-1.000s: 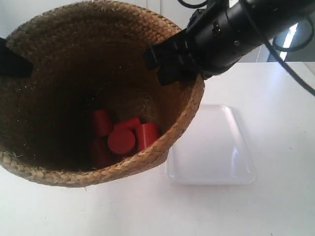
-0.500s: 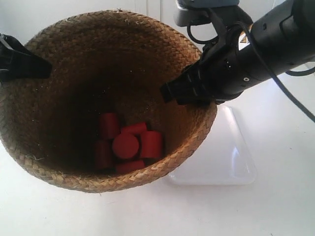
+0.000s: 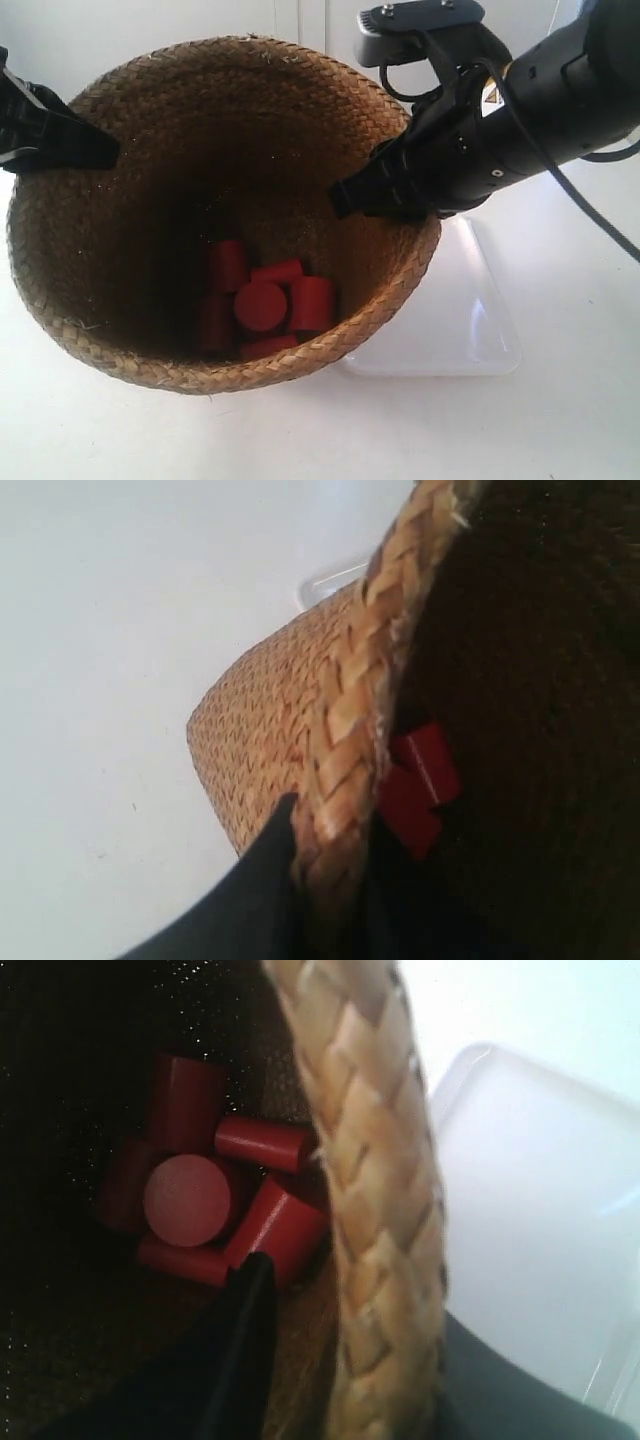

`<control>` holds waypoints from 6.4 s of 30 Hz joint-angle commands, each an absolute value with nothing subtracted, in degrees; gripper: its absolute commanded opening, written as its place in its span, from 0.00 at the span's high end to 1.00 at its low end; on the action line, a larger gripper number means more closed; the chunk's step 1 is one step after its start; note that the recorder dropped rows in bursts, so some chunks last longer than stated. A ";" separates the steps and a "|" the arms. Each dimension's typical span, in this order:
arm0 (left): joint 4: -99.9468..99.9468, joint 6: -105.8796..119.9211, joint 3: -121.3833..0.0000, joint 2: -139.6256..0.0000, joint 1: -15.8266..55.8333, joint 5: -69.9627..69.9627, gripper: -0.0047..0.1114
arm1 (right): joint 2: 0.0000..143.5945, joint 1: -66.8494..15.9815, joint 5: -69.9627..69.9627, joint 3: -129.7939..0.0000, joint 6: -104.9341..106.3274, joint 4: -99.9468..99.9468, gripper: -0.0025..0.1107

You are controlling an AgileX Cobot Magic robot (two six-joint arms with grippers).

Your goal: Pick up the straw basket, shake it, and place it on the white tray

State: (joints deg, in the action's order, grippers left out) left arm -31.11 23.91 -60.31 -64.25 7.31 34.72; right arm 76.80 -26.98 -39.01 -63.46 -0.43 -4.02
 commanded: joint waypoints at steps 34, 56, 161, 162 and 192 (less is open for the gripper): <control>-31.68 24.24 -65.69 -60.85 5.95 33.03 0.96 | 72.98 -26.15 -37.78 -64.53 -1.63 -2.99 0.98; -31.70 25.95 -67.16 -65.78 5.95 36.00 0.96 | 77.36 -26.15 -41.32 -68.47 -2.71 0.00 0.98; -37.65 25.51 -58.64 -59.51 6.77 33.29 0.96 | 67.84 -25.18 -33.07 -56.27 -1.76 -6.81 0.98; -37.93 25.99 -58.51 -59.51 6.51 33.80 0.96 | 68.11 -25.47 -33.42 -56.27 -0.76 -7.18 0.98; -37.33 31.33 -59.73 -63.98 6.67 32.78 0.96 | 74.98 -26.62 -33.60 -58.58 1.17 -6.85 0.98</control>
State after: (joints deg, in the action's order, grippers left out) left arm -36.37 30.78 -59.38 -63.96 6.75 32.66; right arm 73.97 -26.67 -34.10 -58.62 1.12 -8.35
